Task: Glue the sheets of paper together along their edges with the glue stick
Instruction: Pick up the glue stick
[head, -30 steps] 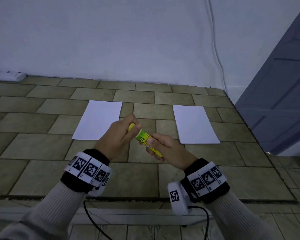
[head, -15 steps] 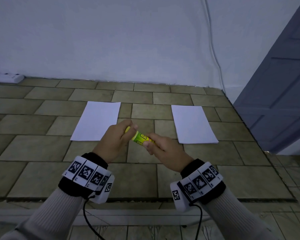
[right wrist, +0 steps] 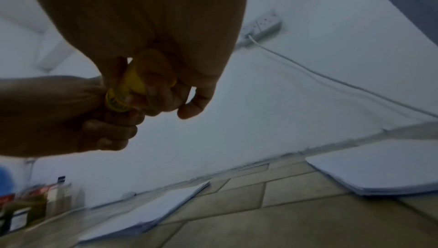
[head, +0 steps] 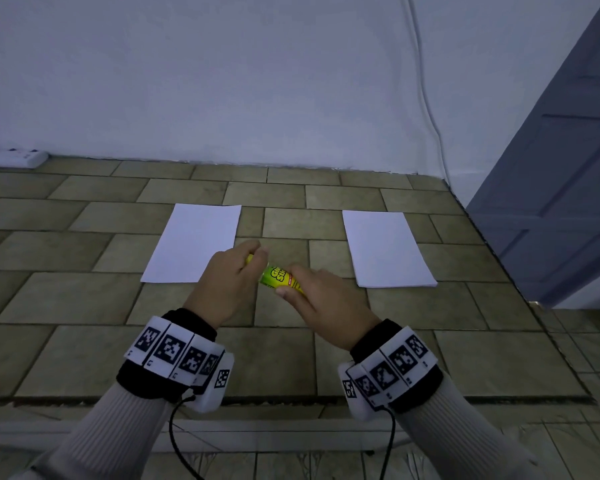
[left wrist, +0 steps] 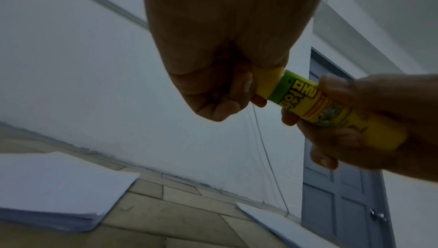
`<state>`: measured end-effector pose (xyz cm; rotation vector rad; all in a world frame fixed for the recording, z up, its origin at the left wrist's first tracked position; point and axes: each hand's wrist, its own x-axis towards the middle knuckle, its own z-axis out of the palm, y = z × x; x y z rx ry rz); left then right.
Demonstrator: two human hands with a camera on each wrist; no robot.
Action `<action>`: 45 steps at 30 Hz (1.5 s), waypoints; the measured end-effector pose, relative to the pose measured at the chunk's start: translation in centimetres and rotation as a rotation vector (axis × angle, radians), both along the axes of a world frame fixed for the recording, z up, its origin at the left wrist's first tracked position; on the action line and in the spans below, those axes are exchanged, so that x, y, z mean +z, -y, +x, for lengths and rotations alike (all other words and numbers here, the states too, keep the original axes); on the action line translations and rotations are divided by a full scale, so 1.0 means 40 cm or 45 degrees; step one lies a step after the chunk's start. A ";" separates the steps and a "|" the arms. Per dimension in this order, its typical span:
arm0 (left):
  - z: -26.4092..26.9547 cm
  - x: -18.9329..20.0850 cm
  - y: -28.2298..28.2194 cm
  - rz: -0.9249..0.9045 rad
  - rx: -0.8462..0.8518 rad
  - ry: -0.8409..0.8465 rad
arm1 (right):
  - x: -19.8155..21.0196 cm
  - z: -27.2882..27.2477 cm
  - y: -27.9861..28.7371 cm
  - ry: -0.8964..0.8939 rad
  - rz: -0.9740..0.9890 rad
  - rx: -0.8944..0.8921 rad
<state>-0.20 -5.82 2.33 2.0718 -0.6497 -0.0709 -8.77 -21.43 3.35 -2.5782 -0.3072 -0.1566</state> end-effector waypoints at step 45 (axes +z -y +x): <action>0.026 -0.010 -0.011 0.008 -0.046 0.128 | -0.006 0.011 -0.024 0.121 -0.370 -0.156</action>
